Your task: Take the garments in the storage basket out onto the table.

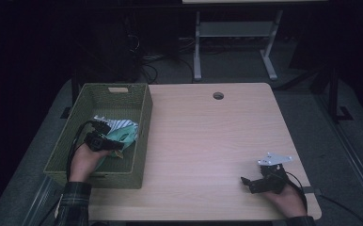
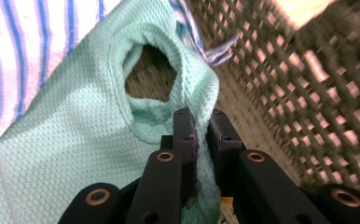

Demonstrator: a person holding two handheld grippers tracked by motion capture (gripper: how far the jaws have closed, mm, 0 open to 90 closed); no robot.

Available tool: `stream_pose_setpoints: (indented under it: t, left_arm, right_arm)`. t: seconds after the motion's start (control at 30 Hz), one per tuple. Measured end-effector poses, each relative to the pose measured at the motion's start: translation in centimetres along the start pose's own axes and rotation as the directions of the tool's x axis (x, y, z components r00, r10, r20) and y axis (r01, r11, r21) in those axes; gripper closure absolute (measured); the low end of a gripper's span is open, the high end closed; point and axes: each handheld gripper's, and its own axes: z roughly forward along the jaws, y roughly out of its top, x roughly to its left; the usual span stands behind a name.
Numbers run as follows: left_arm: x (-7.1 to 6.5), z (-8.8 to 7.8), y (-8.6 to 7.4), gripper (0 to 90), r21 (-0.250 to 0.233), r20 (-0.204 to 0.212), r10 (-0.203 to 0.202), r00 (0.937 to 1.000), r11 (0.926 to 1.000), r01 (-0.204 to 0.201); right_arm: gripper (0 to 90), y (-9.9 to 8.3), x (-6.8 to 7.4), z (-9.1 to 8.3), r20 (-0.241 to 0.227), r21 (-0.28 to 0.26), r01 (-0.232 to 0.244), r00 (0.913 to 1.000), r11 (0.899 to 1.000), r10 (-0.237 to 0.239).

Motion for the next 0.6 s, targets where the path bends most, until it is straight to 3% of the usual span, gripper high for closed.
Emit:
stream_pose_setpoints:
  t: [0.23,0.33,0.47,0.6]
  left_arm:
    - [0.4,-1.1,-0.1,83.0,-0.094,0.041,-0.021,0.9989,0.9953,0.024]
    - [0.6,-1.6,-0.2,83.1,-0.141,0.054,-0.028,0.9982,0.9894,0.035]
    - [0.7,-2.3,-0.3,83.2,-0.209,0.062,-0.035,0.9974,0.9768,0.048]
    - [0.8,-3.2,-0.4,83.2,-0.279,0.069,-0.046,0.9965,0.9583,0.064]
  right_arm:
    - [1.0,0.0,0.0,0.0,0.0,0.0,0.001,1.0,1.0,-0.001]
    - [1.1,0.0,0.0,0.0,0.0,-0.001,0.002,1.0,1.0,-0.002]
    - [1.0,0.0,0.0,0.0,0.0,-0.001,0.002,1.0,1.0,-0.002]
    - [1.1,0.0,0.0,0.0,0.0,-0.001,0.003,1.0,1.0,-0.003]
